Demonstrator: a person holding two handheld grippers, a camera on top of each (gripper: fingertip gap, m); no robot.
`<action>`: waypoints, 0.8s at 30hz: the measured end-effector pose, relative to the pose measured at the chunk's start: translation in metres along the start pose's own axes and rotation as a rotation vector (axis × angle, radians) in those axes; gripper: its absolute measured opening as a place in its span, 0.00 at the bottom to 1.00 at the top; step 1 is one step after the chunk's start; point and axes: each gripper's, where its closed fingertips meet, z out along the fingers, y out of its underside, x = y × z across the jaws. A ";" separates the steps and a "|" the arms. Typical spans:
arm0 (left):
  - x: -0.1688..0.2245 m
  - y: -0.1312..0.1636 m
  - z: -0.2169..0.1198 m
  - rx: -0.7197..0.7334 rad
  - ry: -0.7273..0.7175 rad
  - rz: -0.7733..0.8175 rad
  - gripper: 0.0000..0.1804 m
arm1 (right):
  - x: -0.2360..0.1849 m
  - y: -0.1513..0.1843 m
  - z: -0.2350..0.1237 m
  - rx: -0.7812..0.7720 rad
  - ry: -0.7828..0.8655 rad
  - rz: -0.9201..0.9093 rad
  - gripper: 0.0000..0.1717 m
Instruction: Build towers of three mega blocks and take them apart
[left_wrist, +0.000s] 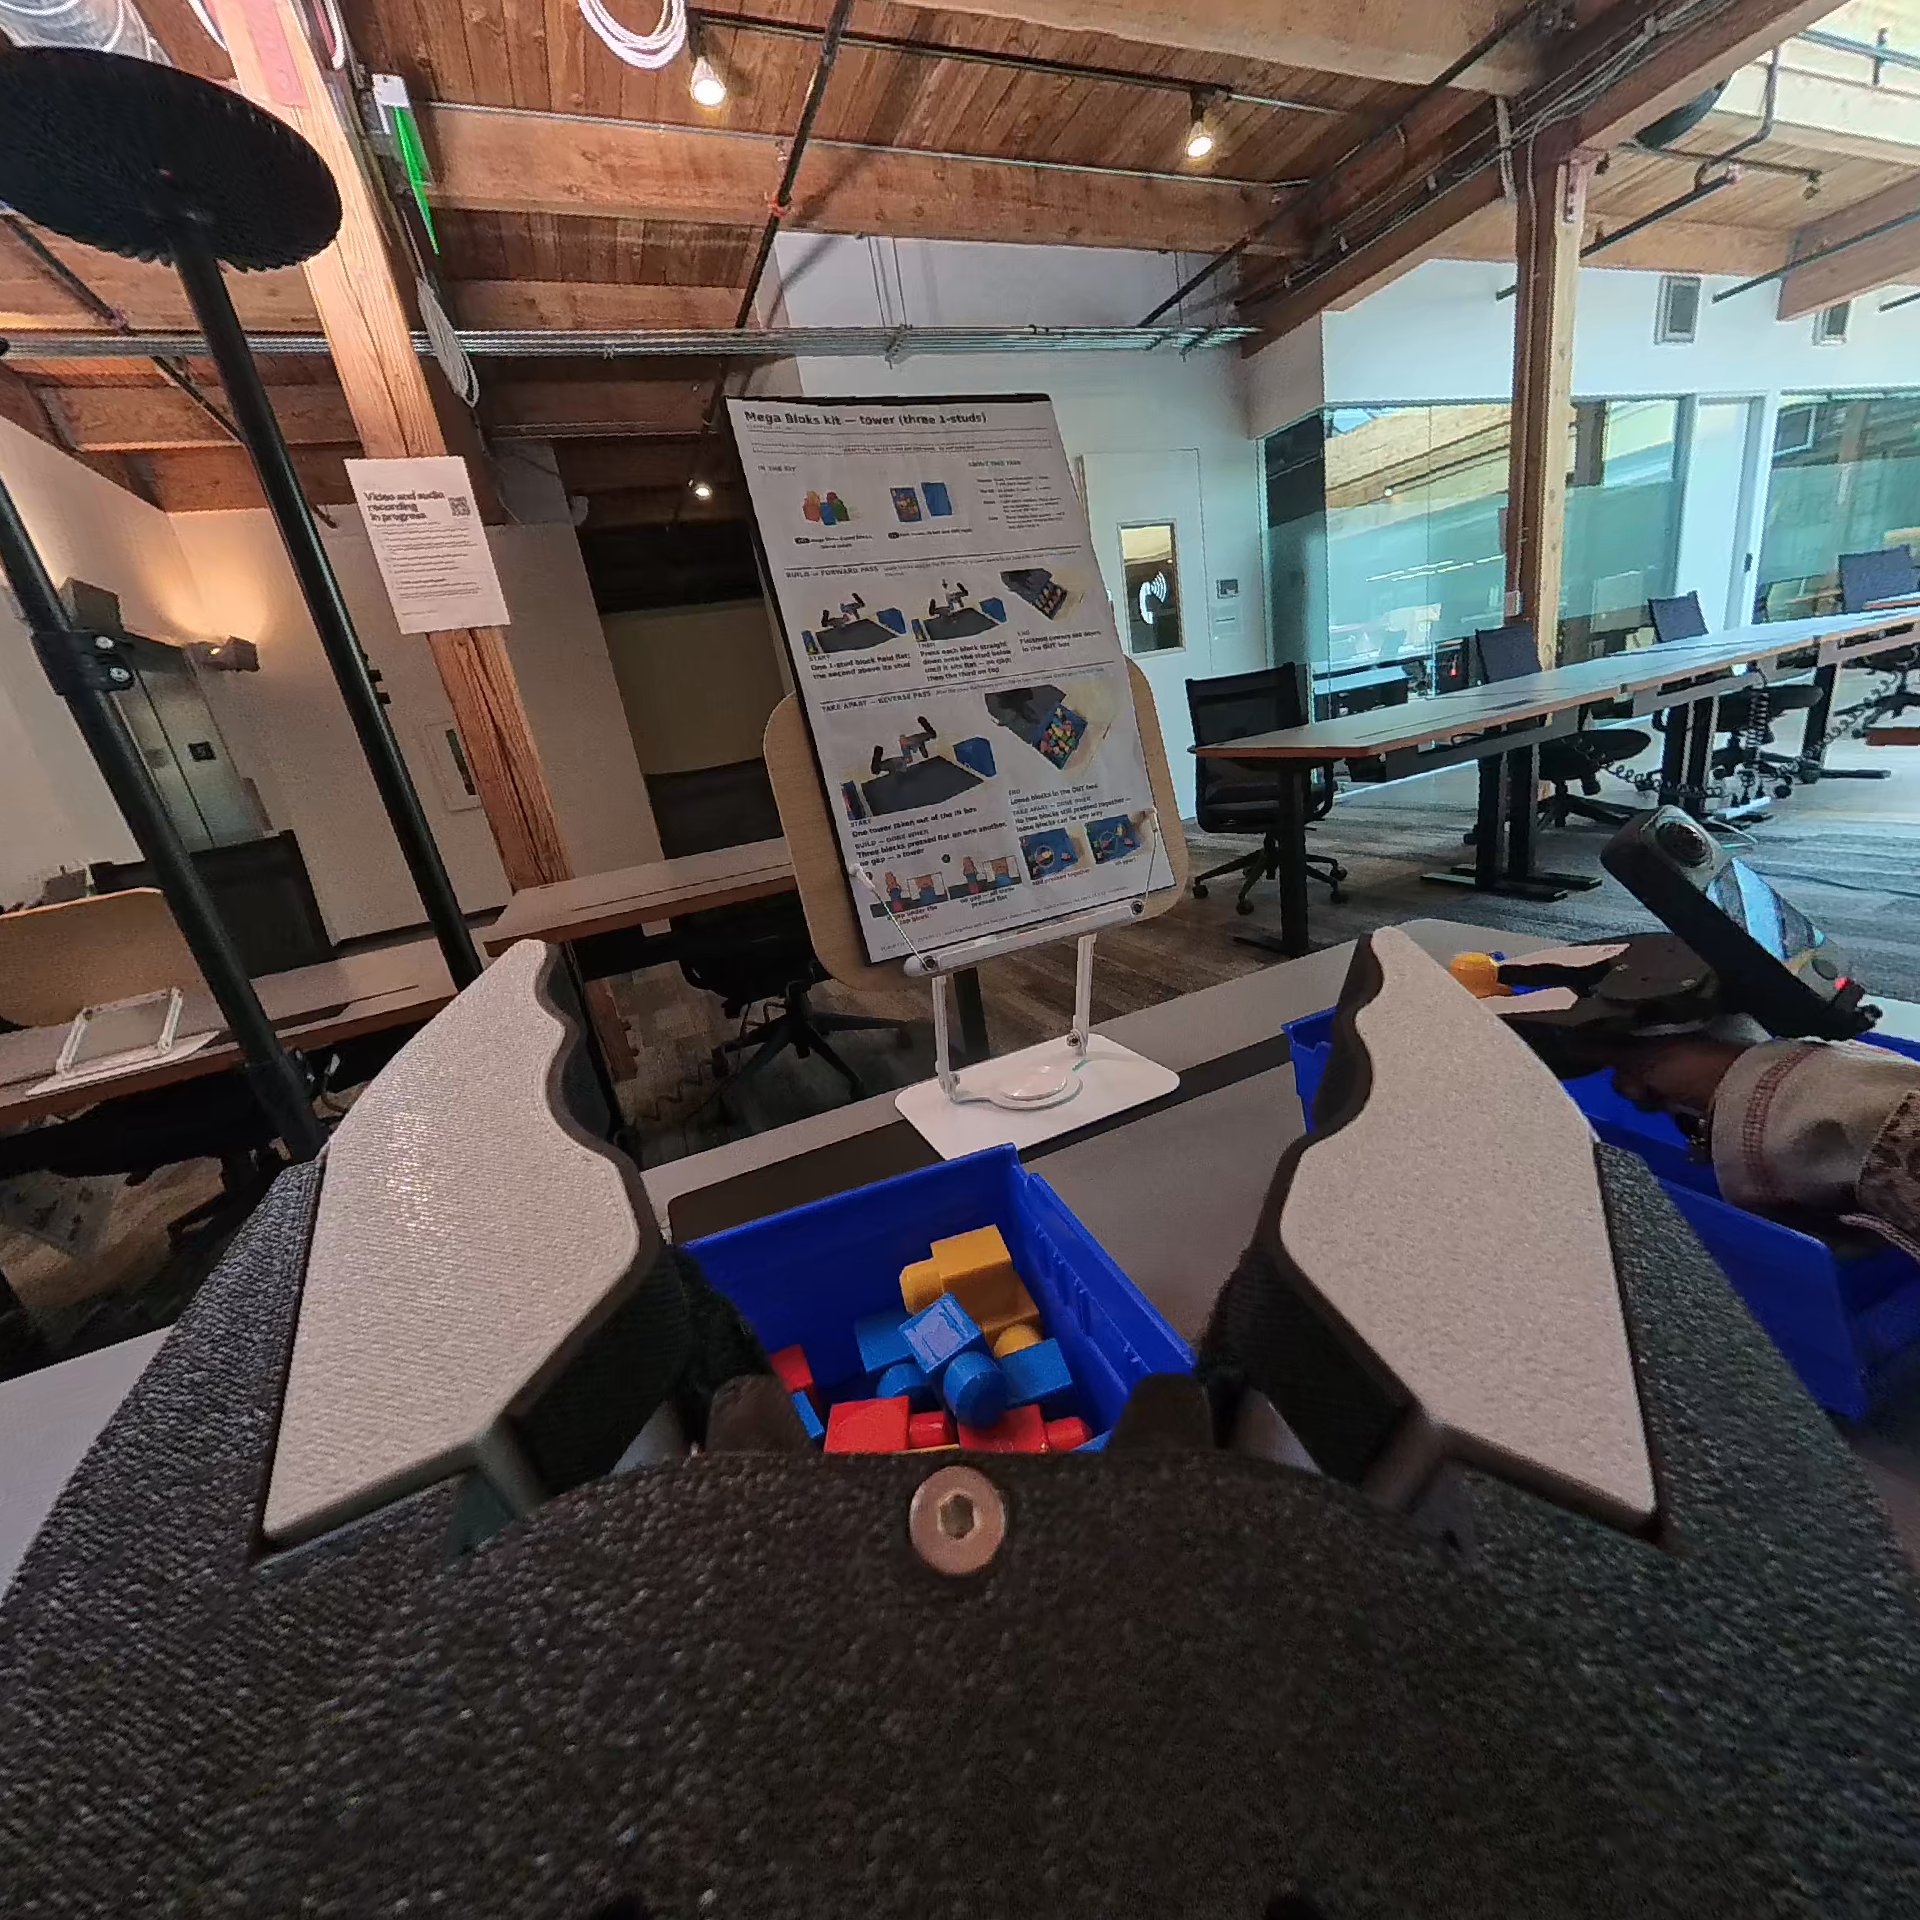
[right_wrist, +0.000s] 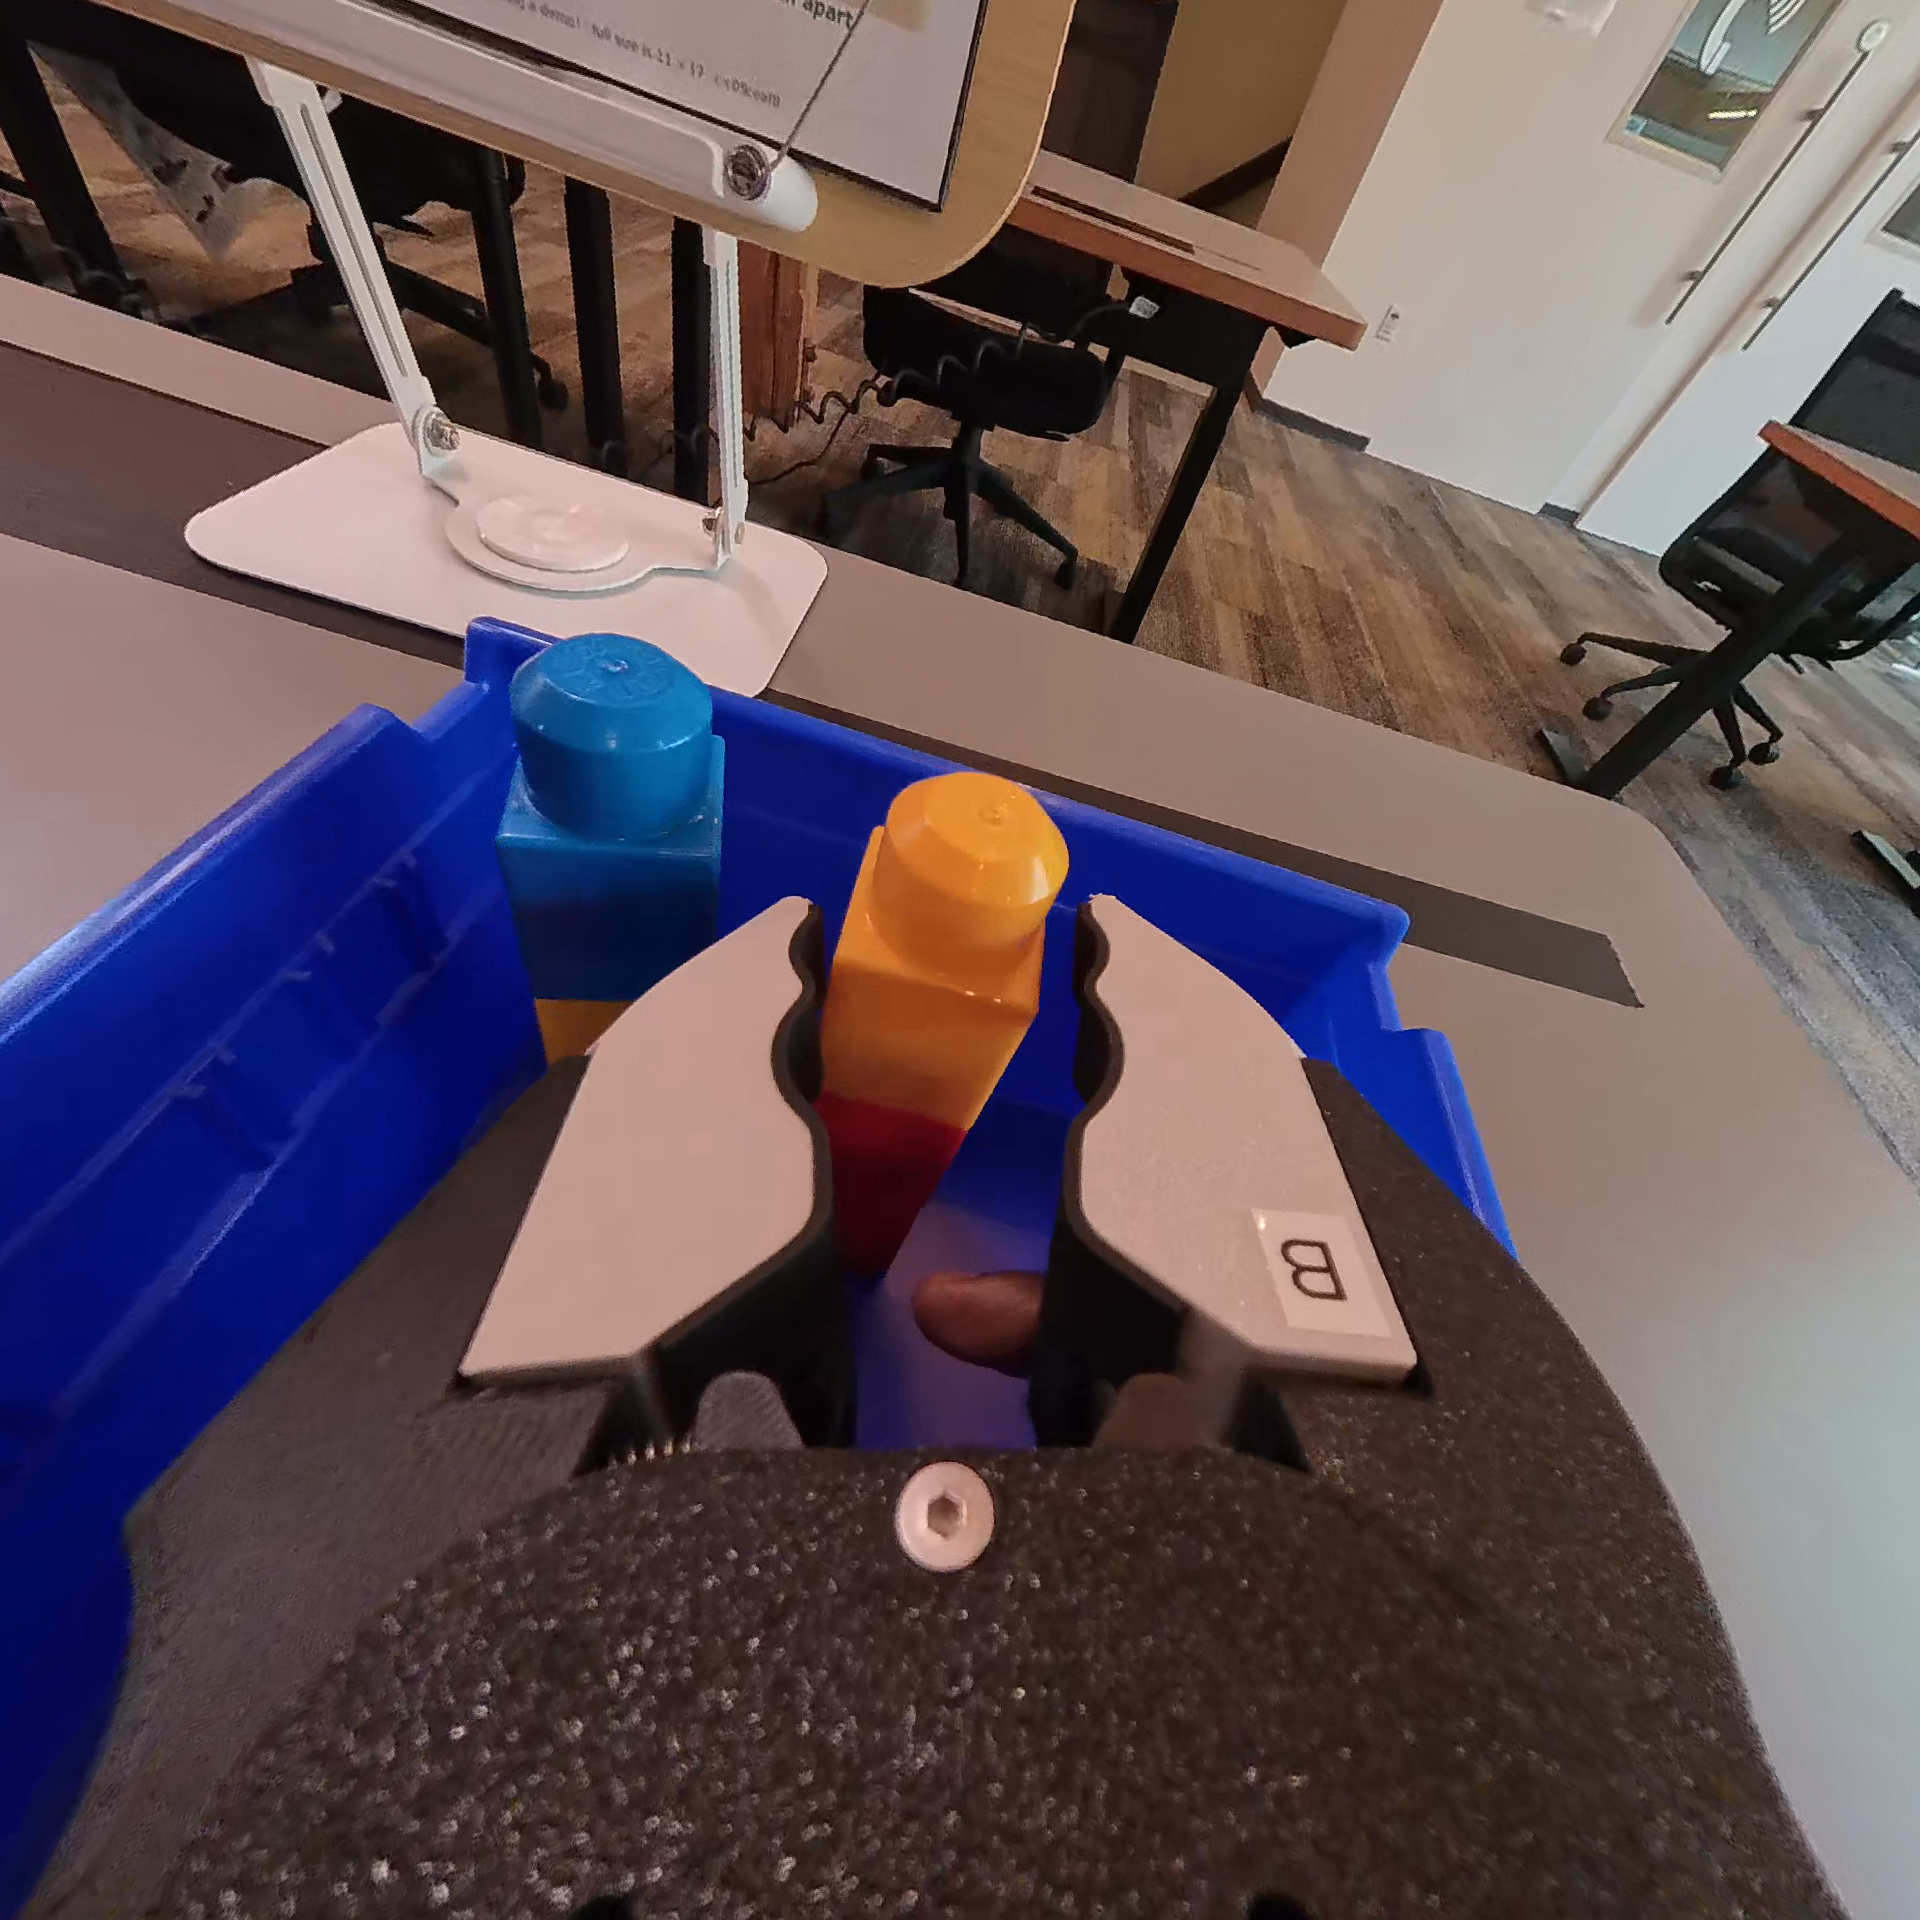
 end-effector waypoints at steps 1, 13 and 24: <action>0.000 0.000 0.000 0.001 0.000 -0.001 0.74 | 0.000 0.000 0.000 -0.001 -0.001 0.000 0.27; 0.000 0.003 0.001 -0.012 0.002 -0.004 0.74 | -0.012 0.003 -0.013 -0.086 -0.103 0.073 0.40; 0.003 0.009 0.005 -0.037 0.009 -0.010 0.75 | -0.091 0.062 -0.072 -0.640 -0.530 0.050 0.39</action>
